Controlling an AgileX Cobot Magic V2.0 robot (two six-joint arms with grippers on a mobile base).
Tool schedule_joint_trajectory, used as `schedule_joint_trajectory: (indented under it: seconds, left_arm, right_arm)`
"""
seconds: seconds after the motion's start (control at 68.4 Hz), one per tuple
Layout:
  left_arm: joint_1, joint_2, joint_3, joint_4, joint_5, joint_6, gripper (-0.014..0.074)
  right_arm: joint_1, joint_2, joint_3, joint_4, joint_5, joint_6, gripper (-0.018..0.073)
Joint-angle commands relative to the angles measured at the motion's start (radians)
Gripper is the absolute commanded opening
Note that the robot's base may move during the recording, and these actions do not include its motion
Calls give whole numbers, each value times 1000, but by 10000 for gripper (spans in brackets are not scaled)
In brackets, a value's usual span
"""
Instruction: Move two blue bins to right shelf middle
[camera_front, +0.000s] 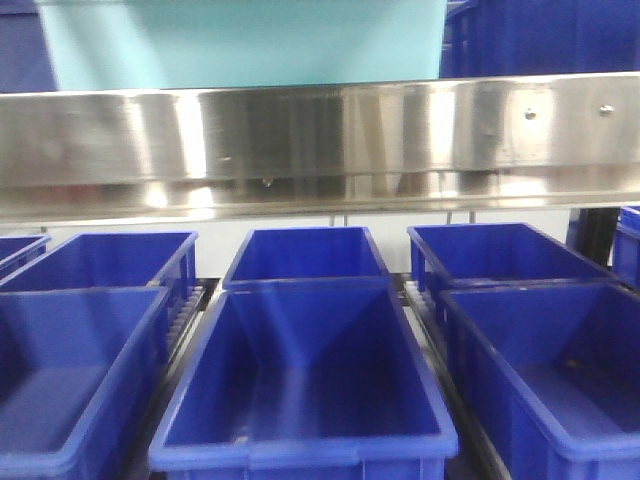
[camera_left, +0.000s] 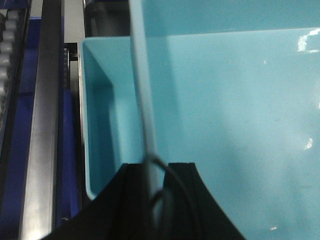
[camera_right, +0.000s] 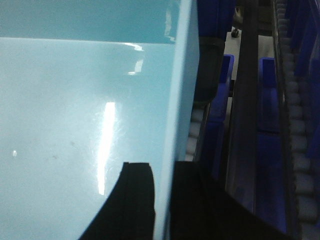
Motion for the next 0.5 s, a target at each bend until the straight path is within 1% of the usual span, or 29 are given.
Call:
schedule_joint_trajectory:
  seconds: [0.0, 0.483]
  left_arm:
    - [-2, -14, -10, 4, -29, 7, -111]
    - [-2, -14, -10, 4, -29, 7, -111]
  right_arm:
    - [-4, -16, -11, 8, -56, -13, -151]
    - [-4, -16, -11, 8, -56, -13, -151]
